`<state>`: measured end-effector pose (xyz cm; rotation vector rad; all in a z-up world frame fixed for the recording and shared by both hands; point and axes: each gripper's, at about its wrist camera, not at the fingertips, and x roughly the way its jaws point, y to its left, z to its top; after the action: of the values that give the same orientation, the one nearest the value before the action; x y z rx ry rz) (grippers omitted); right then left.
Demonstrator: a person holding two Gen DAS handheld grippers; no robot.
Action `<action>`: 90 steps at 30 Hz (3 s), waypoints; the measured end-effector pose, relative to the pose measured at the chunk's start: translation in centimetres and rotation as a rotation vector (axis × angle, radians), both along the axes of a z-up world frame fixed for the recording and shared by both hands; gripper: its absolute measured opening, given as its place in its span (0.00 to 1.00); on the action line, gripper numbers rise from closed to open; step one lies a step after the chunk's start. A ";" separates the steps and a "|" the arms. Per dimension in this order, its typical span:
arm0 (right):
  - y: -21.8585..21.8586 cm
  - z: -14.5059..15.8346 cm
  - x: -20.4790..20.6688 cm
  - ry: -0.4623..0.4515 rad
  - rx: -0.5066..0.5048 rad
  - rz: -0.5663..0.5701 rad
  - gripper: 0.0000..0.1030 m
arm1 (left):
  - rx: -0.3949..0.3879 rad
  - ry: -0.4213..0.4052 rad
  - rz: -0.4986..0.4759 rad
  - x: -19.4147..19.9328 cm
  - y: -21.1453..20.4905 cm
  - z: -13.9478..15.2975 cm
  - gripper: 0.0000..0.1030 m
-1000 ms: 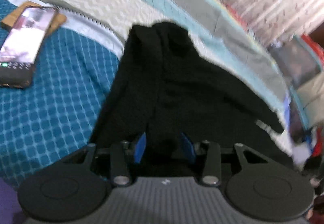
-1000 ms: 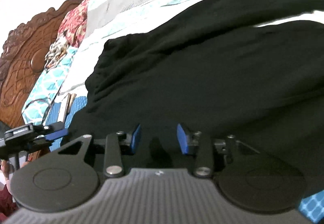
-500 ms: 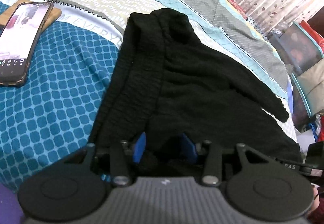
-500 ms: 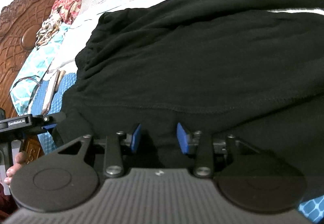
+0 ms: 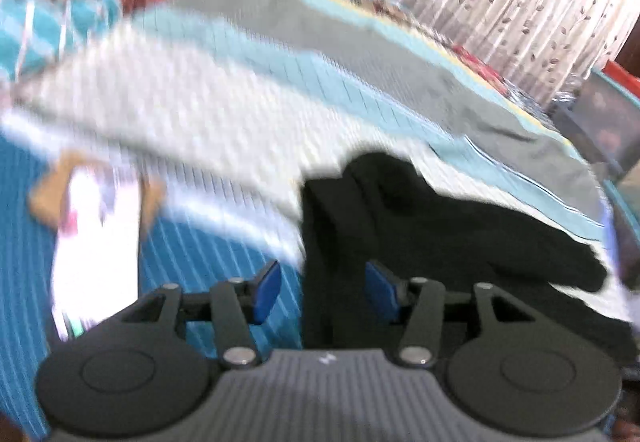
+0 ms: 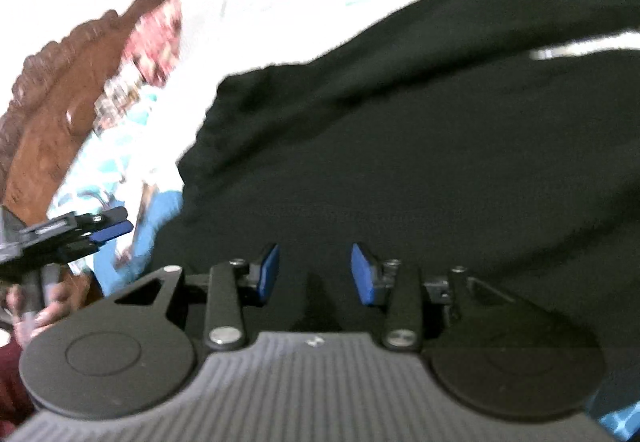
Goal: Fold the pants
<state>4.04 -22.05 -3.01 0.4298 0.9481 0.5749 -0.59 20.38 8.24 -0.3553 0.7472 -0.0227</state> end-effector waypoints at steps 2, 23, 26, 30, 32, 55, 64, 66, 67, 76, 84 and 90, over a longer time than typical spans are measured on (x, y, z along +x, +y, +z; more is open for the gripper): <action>-0.2 0.1 0.6 0.005 -0.010 -0.017 0.42 | 0.069 -0.031 0.005 2.6 0.2 0.6 0.51; -4.8 -1.2 0.4 0.093 0.100 -0.073 0.33 | 0.340 0.040 -0.292 16.2 -9.7 -6.1 0.15; -8.0 1.8 1.8 0.008 0.057 -0.151 0.32 | 0.358 -0.064 -0.305 13.1 -10.3 -3.9 0.15; -15.4 5.9 6.0 -0.050 -0.072 -0.389 0.33 | 0.361 -0.185 -0.349 8.1 -11.7 -1.1 0.15; -19.2 7.5 8.8 -0.066 -0.139 -0.526 0.34 | 0.347 -0.214 -0.356 5.6 -12.3 -0.4 0.15; -30.8 1.5 27.8 0.140 -0.447 -0.939 0.09 | 0.224 -0.002 -0.239 -0.5 -12.1 -2.2 0.15; -35.9 10.0 15.0 -0.042 -0.092 -1.052 0.09 | 0.204 -0.102 -0.212 -4.0 -10.4 1.0 0.15; -36.7 11.8 10.8 -0.087 -0.070 -1.054 0.09 | 0.195 -0.118 -0.212 -5.1 -9.9 1.5 0.15; -36.9 12.5 8.9 -0.105 -0.068 -1.055 0.09 | 0.190 -0.124 -0.213 -5.8 -9.7 1.7 0.15; -39.5 8.2 -8.6 -0.065 0.020 -1.183 0.09 | 0.170 -0.079 -0.254 -10.7 -8.6 -0.1 0.15; -39.5 0.9 -13.5 0.167 0.008 -1.343 0.17 | 0.184 -0.028 -0.281 -12.9 -9.0 -1.9 0.28; -36.8 5.2 -12.7 -0.028 -0.073 -1.332 0.33 | 0.007 -0.093 -0.178 -15.3 -4.7 0.7 0.50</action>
<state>-8.69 -58.89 2.18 0.8557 0.4753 -0.6603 -15.94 15.71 8.92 -0.2789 0.6843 -0.2029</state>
